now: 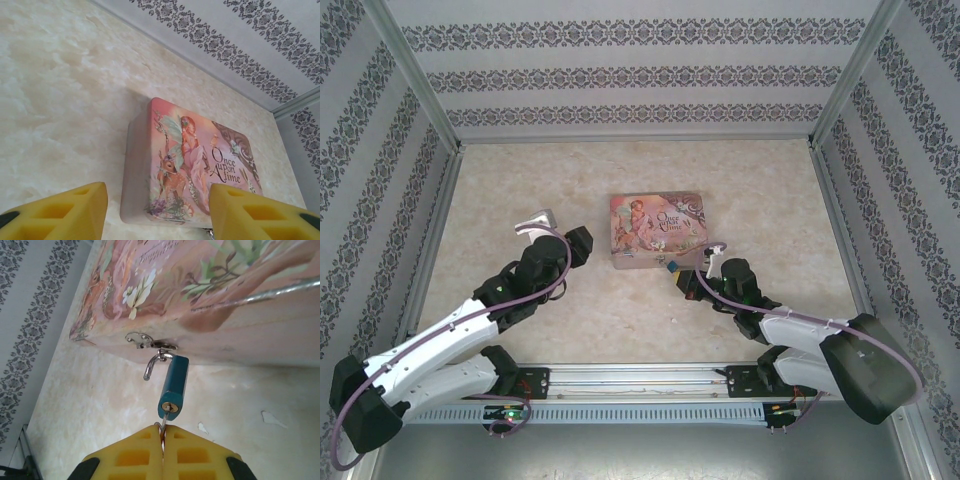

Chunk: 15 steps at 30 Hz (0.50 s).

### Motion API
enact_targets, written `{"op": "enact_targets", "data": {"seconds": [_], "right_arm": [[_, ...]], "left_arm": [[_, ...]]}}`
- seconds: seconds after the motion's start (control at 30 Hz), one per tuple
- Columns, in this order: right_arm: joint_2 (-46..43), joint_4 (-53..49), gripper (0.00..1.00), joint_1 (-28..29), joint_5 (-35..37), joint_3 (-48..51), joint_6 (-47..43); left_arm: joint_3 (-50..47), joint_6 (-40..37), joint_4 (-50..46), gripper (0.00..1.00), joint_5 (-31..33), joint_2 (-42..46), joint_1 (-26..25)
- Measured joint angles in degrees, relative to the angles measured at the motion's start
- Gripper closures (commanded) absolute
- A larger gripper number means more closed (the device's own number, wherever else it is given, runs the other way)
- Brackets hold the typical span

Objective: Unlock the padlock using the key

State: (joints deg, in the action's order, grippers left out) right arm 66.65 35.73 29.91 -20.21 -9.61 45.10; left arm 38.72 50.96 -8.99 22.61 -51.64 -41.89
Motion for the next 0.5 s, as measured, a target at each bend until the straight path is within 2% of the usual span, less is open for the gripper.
{"op": "enact_targets", "data": {"seconds": [0.5], "right_arm": [[8.09, 2.62, 1.0, -0.57, -3.78, -0.02, 0.17]], "left_arm": [[-0.63, 0.0, 0.15, 0.43, 0.44, 0.26, 0.0]]}}
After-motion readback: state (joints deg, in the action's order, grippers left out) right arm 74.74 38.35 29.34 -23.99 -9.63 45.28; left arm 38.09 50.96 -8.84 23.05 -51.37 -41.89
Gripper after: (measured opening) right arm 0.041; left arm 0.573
